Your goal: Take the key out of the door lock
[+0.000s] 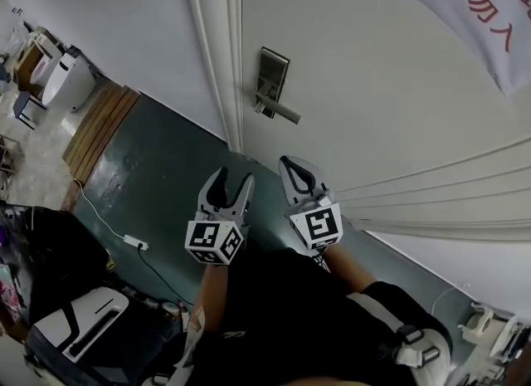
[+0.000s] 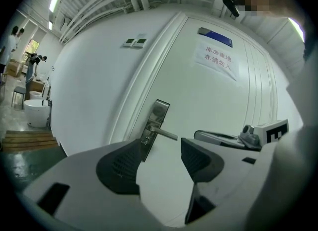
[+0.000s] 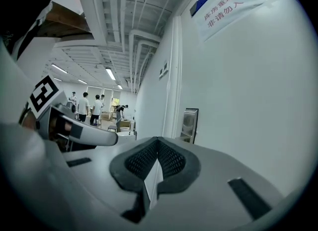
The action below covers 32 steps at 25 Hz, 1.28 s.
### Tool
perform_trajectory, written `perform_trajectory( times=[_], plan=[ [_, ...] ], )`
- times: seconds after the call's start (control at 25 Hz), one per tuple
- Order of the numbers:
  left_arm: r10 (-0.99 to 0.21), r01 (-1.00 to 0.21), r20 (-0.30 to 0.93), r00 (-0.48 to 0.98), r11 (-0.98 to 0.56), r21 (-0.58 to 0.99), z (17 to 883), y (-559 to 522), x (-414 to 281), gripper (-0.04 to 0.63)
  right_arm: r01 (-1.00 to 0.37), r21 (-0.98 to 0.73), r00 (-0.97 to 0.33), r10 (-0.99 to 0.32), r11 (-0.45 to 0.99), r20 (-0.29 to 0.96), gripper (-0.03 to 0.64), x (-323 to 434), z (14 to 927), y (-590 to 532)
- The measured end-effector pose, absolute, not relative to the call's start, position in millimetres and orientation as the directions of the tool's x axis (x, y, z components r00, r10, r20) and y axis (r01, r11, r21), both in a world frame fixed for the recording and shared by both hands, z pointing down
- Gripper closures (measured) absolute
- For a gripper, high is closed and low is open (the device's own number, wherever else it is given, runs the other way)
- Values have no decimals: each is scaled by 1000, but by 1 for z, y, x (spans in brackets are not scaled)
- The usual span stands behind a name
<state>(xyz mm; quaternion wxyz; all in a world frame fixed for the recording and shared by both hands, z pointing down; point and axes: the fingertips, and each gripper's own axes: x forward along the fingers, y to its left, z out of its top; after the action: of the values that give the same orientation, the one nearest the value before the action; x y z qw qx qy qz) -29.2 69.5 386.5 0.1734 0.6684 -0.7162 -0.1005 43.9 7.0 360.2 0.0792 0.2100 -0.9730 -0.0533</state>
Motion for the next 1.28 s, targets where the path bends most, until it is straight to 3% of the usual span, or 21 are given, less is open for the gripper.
perform_trajectory(
  times=[0.68, 1.28],
  plan=[
    [-981, -873, 100, 167, -100, 476, 408, 12, -85, 352, -565, 166, -786, -588, 808, 190, 607, 5, 370, -19],
    [-967, -843, 143, 210, -105, 527, 435, -42, -77, 353, -553, 168, -796, -577, 816, 184, 607, -3, 370, -67]
  ],
)
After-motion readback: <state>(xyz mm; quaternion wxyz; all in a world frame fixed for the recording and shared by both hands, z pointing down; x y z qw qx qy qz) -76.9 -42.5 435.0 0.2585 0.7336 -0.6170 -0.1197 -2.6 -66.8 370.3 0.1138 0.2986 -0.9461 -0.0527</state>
